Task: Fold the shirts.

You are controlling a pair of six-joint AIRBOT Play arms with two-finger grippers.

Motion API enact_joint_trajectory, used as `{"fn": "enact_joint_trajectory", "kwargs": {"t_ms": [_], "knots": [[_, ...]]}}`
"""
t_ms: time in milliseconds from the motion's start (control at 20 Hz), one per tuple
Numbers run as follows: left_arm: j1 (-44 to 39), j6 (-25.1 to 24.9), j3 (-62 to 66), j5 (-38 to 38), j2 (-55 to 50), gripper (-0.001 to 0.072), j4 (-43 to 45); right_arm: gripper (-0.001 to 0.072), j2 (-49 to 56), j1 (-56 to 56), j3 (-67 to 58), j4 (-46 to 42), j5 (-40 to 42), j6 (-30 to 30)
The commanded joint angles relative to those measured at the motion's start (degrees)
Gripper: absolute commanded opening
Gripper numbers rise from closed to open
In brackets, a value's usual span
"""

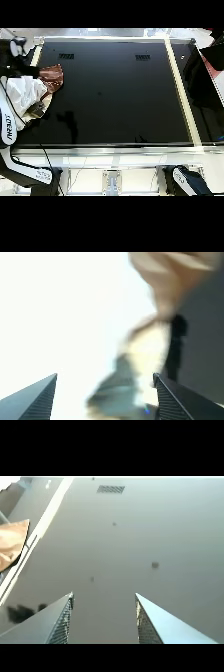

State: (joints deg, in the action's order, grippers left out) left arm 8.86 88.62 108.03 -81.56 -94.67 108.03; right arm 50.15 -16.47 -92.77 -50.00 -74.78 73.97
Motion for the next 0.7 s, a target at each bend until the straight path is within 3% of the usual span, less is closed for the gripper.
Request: {"fn": "enact_joint_trajectory", "kwargs": {"t_ms": [0, 300, 400, 650], "knots": [[7.8, 4.9, 0.0, 0.5, 0.2, 0.0693, 4.1, 0.0447, 0.0, 0.1, 0.0, 0.2, 3.2, 0.1], [16.2, 5.7, 0.0, 8.1, -2.2, 0.0693, -5.6, 0.0447, 0.0, 0.1, 0.0, 0.9, 3.9, 0.6], [16.6, 5.0, 0.0, 9.5, -4.1, 0.0692, -12.0, 0.0447, 0.0, 0.1, 0.0, 1.7, 3.9, 0.6], [15.5, 4.8, 0.0, 9.3, -8.4, 0.0670, -13.9, 0.0447, 0.0, 0.1, 0.0, 2.3, 3.9, 2.1]]}}
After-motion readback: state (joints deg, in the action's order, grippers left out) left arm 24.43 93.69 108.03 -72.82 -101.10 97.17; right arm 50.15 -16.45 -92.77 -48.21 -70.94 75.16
